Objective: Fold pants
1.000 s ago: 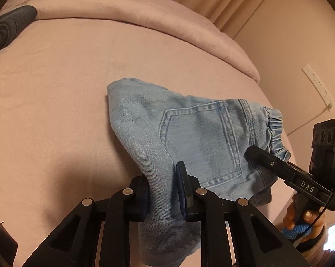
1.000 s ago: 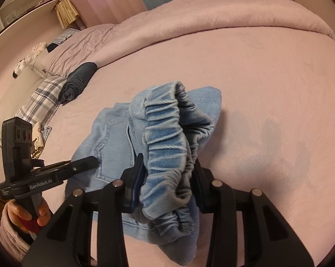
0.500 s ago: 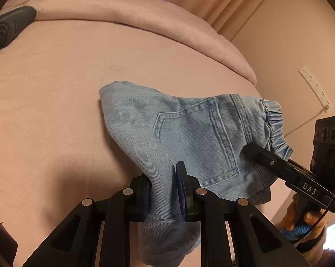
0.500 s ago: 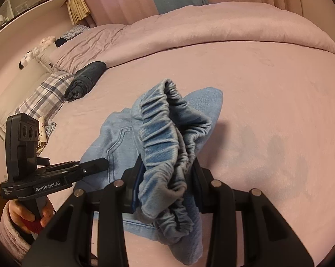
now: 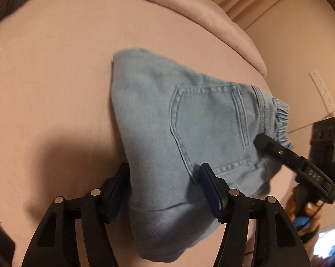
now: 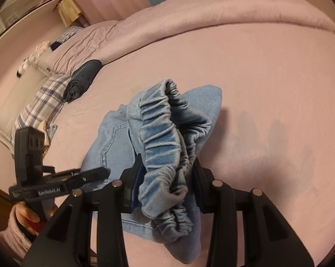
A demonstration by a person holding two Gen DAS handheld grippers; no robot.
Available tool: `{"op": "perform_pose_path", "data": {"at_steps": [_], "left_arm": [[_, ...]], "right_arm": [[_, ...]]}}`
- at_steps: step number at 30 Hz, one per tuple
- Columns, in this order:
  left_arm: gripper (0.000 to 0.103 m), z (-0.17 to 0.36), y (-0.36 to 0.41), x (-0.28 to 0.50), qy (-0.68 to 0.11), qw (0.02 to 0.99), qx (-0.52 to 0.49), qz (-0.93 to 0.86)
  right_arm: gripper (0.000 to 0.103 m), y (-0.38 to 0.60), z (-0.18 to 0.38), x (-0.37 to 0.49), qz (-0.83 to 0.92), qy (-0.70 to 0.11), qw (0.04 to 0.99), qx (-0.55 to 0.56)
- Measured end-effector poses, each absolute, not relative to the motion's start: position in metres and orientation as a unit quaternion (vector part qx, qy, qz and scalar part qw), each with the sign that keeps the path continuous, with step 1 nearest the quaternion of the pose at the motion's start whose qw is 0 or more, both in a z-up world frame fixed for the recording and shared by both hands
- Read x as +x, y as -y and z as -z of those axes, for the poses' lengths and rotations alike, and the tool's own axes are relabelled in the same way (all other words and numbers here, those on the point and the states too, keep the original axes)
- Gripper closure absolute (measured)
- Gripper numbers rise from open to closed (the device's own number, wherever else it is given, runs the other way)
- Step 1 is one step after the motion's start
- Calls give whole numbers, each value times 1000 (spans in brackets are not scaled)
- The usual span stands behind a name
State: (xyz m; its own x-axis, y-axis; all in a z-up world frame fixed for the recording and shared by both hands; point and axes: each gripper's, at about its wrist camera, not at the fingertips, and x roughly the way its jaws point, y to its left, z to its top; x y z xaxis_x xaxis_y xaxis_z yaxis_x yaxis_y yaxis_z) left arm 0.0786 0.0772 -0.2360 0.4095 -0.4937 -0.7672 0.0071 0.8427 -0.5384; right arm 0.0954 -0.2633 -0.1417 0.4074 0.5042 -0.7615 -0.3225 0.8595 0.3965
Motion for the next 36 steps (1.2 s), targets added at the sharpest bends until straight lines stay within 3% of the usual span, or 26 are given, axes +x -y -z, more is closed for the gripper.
{"op": "perform_pose_path", "data": {"at_steps": [3,5,8,16,36], "left_arm": [[52,237,-74,82,-523,798,-241,176],[72,236,-76,83,-519,798,-249,181],[79,224,-71,76,-500,814,-228,188],[80,187,-48,72,-464,854,-152,178],[80,150,-70,93,-407,889,-140,156]], "right_arm": [[59,263,147,97,-245,-493,829,98],[57,260,148,97,-246,-495,829,91],[59,258,149,95,-241,-494,832,83],[65,252,132,86,-242,-463,851,57],[65,222,86,104,-268,-397,878,20]]}}
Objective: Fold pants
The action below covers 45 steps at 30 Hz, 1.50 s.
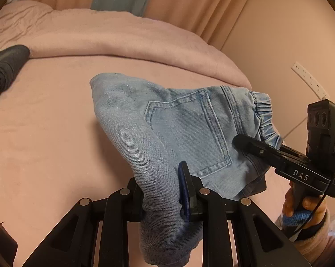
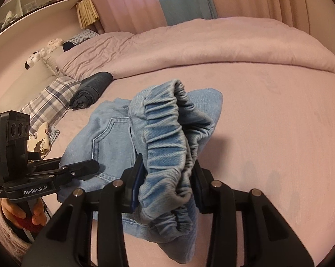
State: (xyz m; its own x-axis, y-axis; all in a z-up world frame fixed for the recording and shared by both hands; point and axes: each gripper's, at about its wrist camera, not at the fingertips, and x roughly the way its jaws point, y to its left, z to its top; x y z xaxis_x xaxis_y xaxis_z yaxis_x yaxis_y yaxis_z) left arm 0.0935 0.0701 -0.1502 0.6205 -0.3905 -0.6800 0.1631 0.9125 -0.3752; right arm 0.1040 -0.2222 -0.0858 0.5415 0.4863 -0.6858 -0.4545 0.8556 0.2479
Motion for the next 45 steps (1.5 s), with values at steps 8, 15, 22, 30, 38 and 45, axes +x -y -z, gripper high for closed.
{"op": "perform_pose_path", "data": {"at_steps": [8,15,22,30,38,45], "left_arm": [[80,140,-93,117,-388,899,-144,141],[80,137,-110,136,-380,902,-155,130],[80,135,-126,150,-379,905,-150,123],[80,138,-132,169,-380,905,-146,119],[80,143,-134,185,-386,903,-149,117],[80,155,-131,200,-398,897,-148,118]], "right_arm": [[65,197,69,127,-282,-373,884,3],[65,176,61,148,-294,-361,885,-5],[65,157,59,172,-300,-358,884,-11],[65,145,62,198,-299,-356,885,-15],[65,139,68,219,-297,-359,885,-17],[65,139,79,237,-288,-371,883,-18]]}}
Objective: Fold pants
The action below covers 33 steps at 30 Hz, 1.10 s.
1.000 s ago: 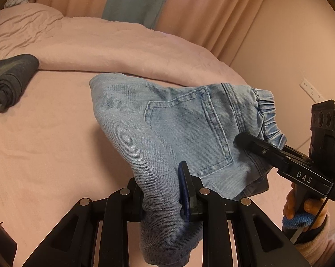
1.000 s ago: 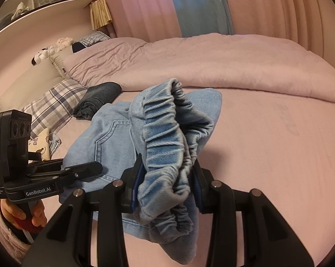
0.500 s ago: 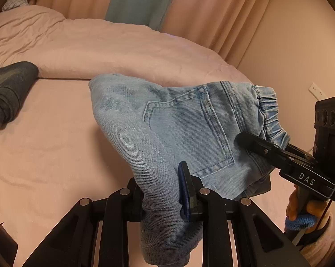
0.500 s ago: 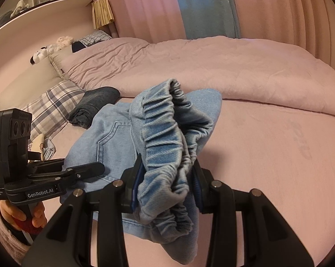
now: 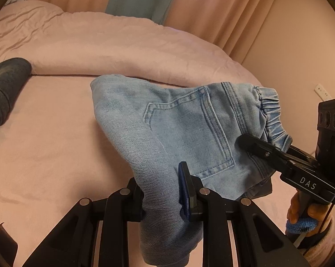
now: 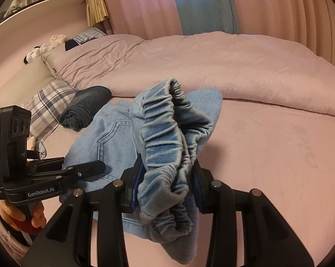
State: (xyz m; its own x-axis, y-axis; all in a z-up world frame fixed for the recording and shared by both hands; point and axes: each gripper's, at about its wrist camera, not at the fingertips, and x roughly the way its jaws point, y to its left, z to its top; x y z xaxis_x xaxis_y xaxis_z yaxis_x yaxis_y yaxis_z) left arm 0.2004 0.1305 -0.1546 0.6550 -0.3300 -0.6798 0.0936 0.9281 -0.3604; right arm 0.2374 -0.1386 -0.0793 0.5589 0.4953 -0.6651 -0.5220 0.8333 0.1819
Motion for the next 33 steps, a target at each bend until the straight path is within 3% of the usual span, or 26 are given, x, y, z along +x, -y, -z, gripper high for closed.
{"op": "perform_pose_path", "data": {"at_steps": [27,33], "left_arm": [[78,204,-130,223,-461,868,-157,101],[53,199,-133,219,-469,872,-128,54]], "right_arm": [[63,142,136,283,-251,-449,857,-9],[50,149,150,290,-218,-473,853,-23]]}}
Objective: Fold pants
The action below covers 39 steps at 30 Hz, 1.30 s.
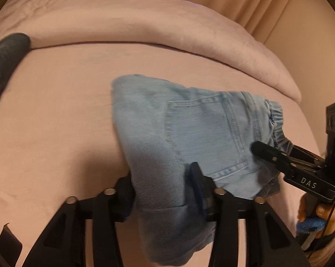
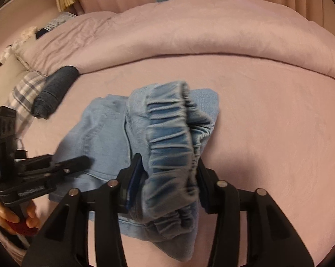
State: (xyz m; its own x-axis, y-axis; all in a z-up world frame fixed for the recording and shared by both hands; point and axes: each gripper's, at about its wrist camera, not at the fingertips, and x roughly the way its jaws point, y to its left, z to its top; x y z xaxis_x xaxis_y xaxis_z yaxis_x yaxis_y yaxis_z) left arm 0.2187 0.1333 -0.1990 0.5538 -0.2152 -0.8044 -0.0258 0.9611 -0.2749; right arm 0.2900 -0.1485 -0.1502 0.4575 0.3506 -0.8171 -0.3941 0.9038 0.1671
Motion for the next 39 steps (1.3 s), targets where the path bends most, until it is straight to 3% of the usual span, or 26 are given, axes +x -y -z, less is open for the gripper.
{"op": "perform_pose_path", "data": {"at_steps": [4,6,8,14,16,21,29,34,39], "left_arm": [[51,176,-141,205,-439,892,-103,14],[46,165,-139,200,-421,901,-100,18],[35,159,-133,199,-415,905,-93,31],[35,173,-100,218,-432,897,-70,55],[28,191,-89,228,-466,881,-54,63],[27,209,-77,237,-499,866,-21,32],[27,124,-72,189,-462,887,-24,15],[22,69,-69,152,-434,900,-41,12],[22,34,-65,126,-421,906,-48,11]], "right_arm": [[34,167,144,287,-188,-465,865,-15],[32,173,133,282,-153,-444,882,-28],[32,177,117,274,-119,-410,903,-51],[34,162,88,255,-185,-368,909,-65],[40,154,95,255,-215,-382,897,-63],[40,139,155,273,-208,-479,847,-96],[40,142,96,240,-206,-444,868,-86],[30,148,42,204,-205,-424,876,-105],[28,155,3,173,-201,-431,873,-107]]}}
